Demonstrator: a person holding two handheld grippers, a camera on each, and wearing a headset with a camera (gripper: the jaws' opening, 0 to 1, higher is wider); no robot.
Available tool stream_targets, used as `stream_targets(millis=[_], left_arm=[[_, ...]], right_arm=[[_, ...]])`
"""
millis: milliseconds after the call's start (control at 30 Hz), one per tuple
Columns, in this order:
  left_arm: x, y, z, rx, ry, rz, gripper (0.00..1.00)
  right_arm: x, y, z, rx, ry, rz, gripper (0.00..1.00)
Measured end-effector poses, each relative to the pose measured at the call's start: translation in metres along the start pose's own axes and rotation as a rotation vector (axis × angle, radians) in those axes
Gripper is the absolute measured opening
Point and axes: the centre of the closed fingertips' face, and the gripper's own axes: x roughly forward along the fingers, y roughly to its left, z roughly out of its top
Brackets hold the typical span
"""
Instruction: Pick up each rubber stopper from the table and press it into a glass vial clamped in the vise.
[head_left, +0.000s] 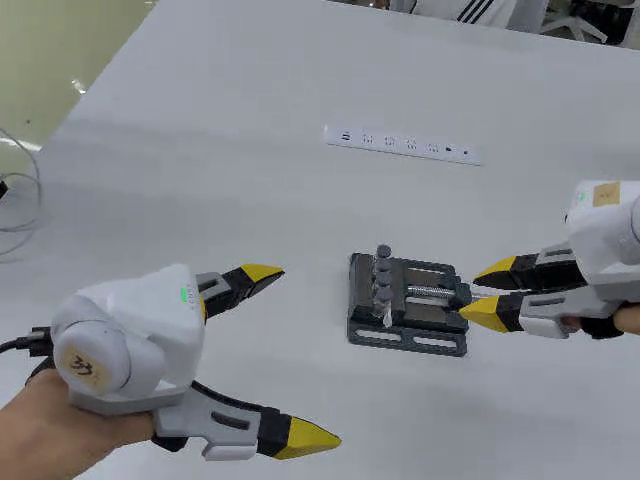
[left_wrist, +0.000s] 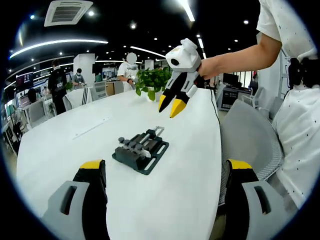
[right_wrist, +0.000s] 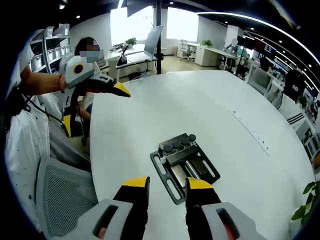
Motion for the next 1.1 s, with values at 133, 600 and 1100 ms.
stream_targets(millis=[133, 600, 1100], left_arm=[[-0.003, 0.002, -0.005, 0.005, 0.014, 0.006, 0.99], [0.006, 0.001, -0.022, 0.004, 0.041, 0.038, 0.99], [0.013, 0.012, -0.035, -0.006, 0.084, 0.086, 0.99]], right_arm=[[-0.010, 0.004, -0.019, 0.059, -0.055, -0.014, 0.30], [-0.026, 0.015, -0.058, 0.101, -0.261, -0.082, 0.75], [-0.027, 0.000, -0.076, 0.145, -0.300, -0.142, 0.92]])
